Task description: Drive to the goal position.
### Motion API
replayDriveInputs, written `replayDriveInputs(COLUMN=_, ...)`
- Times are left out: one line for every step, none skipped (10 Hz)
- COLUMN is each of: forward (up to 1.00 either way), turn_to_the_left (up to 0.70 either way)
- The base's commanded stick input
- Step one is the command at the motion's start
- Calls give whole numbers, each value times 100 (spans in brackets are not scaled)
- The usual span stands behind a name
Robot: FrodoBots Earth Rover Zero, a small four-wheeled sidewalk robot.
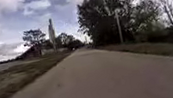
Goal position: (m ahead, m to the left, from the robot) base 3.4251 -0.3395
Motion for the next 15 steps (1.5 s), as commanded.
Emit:
replayDriveInputs(forward=70, turn_to_the_left=0)
replayDriveInputs(forward=70, turn_to_the_left=0)
replayDriveInputs(forward=70, turn_to_the_left=0)
replayDriveInputs(forward=70, turn_to_the_left=0)
replayDriveInputs(forward=70, turn_to_the_left=0)
replayDriveInputs(forward=70, turn_to_the_left=0)
replayDriveInputs(forward=70, turn_to_the_left=0)
replayDriveInputs(forward=70, turn_to_the_left=0)
replayDriveInputs(forward=70, turn_to_the_left=0)
replayDriveInputs(forward=70, turn_to_the_left=0)
replayDriveInputs(forward=70, turn_to_the_left=0)
replayDriveInputs(forward=70, turn_to_the_left=0)
replayDriveInputs(forward=70, turn_to_the_left=0)
replayDriveInputs(forward=70, turn_to_the_left=0)
replayDriveInputs(forward=70, turn_to_the_left=0)
